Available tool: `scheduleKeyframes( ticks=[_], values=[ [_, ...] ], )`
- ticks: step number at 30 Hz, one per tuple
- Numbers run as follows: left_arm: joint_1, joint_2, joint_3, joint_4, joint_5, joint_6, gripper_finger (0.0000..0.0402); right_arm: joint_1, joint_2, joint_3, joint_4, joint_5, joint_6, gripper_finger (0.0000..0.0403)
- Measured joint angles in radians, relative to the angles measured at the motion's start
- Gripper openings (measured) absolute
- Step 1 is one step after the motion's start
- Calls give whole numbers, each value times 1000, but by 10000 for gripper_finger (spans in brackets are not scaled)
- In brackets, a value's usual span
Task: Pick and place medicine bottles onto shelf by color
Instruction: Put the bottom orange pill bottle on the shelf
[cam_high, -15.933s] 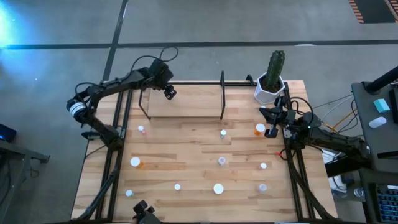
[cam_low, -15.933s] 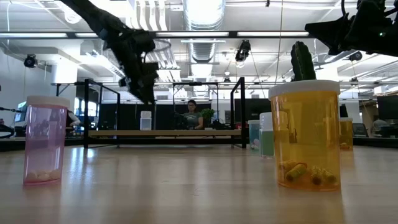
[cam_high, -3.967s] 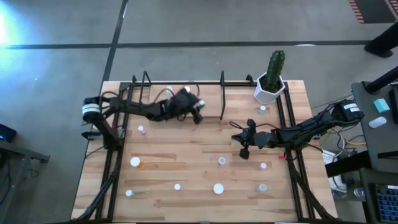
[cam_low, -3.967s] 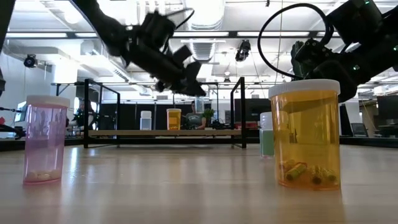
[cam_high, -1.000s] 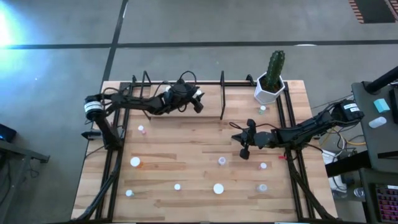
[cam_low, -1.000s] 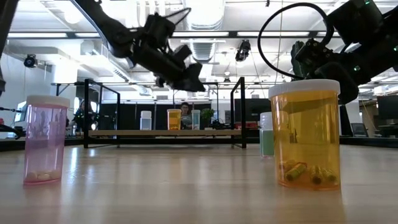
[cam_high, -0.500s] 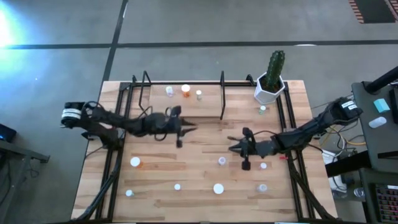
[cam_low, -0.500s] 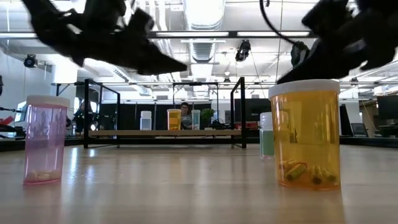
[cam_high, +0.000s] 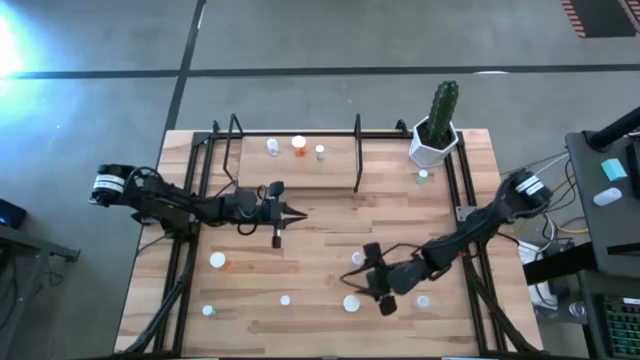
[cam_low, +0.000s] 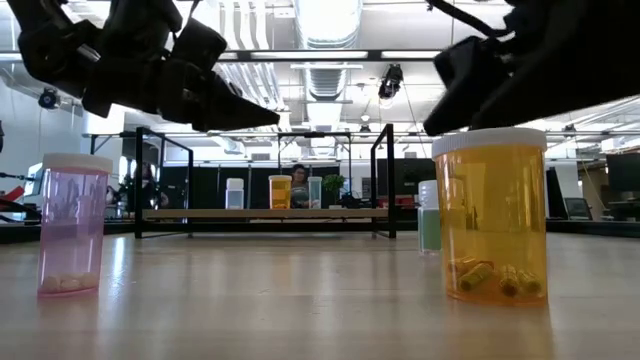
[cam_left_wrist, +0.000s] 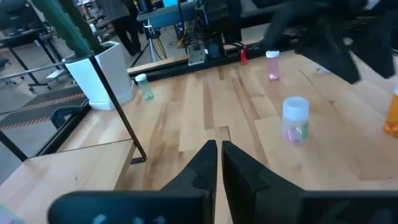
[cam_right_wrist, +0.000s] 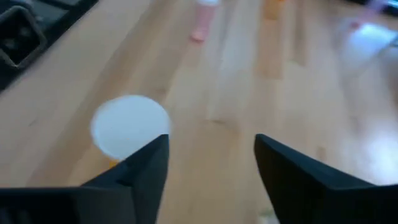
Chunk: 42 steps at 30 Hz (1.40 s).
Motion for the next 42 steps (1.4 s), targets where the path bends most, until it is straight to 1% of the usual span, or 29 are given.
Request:
scheduleKeyframes(
  ticks=[2,6,10,13,14,17,23,26,28,30,33,36,39,42],
  values=[
    [0,-1,-5,-1,9,0,6,0,33,51,3,-27,-2,255],
    [0,-13,-19,-2,47,-3,6,-9,103,145,7,-26,-32,281],
    [-9,-44,-43,-9,80,-17,6,-32,174,232,5,-39,-58,287],
    [-32,-79,-56,-49,97,-42,6,-40,191,276,-26,-118,-88,282],
    [-41,-83,-56,-62,98,-41,6,-40,190,283,-36,-128,-95,279],
    [-67,-93,-56,-89,99,-42,6,-41,177,292,-42,-128,-104,272],
    [-112,-76,-52,-79,101,-40,6,-21,108,265,-185,-129,-53,275],
    [-110,-69,-52,-80,97,-34,6,-5,98,243,-195,-144,-14,285],
    [-110,-63,-52,-81,96,-34,6,-1,98,235,-197,-189,9,295],
    [-111,-59,-52,-81,97,-33,6,4,105,234,-195,-212,38,308],
    [-111,-58,-52,-81,97,-33,6,6,114,231,-212,-219,52,327],
    [-111,-58,-52,-81,97,-33,6,3,126,231,-220,-216,31,338],
    [-111,-58,-52,-86,96,-33,6,4,126,231,-215,-215,16,338],
    [-111,-58,-52,-90,96,-33,6,3,129,227,-221,-204,16,327]
  ],
)
